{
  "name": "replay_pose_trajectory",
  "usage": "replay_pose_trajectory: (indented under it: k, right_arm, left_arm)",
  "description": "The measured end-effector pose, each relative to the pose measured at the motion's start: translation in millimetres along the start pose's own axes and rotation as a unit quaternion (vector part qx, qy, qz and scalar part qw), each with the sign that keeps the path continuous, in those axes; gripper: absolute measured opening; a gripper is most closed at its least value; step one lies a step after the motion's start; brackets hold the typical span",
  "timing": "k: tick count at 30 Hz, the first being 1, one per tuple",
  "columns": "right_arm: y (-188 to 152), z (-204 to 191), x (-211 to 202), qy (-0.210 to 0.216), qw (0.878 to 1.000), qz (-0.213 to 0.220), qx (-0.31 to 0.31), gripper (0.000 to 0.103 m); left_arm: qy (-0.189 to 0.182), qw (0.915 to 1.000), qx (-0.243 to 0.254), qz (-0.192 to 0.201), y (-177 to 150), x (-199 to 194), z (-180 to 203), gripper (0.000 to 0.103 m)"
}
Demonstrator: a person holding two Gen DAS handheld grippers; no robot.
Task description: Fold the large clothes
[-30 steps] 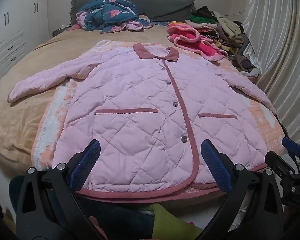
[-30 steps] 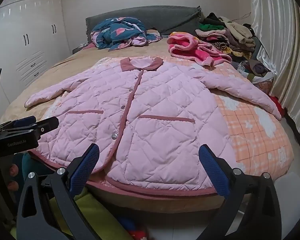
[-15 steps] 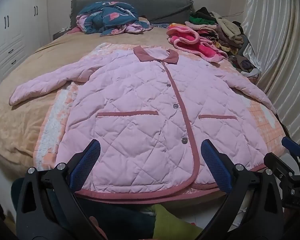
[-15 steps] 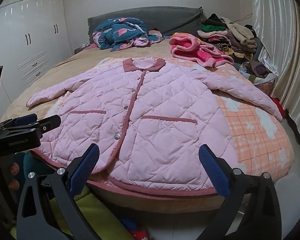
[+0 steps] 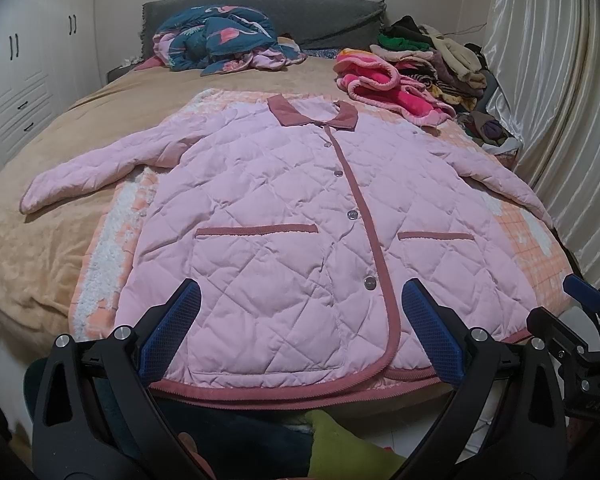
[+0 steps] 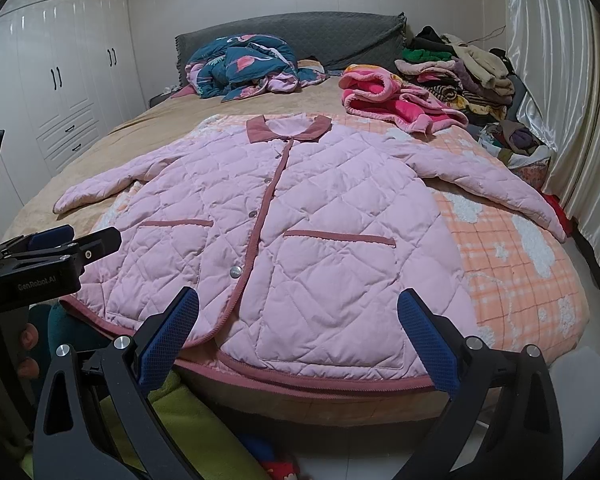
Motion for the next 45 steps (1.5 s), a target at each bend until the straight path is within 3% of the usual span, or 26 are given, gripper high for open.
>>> replay_pose_trajectory:
  k: [45]
  right_arm:
    - [5.4,1.2,4.9,0.006,1.0,-0.001,-0.005,0.099]
  left_arm:
    - [0.003,1.0,0.005,0.004,4.3,-3.2,1.8,0.094]
Point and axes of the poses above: each gripper's, at about its wrist camera, not at the fingertips, and x roughly the way its jaws point, z to its right, y to its top, the point moved 9 cm from there along x, roughly the way its jaws point, and after that the axes turned 11 degrees about x, right-handed, at the moved point
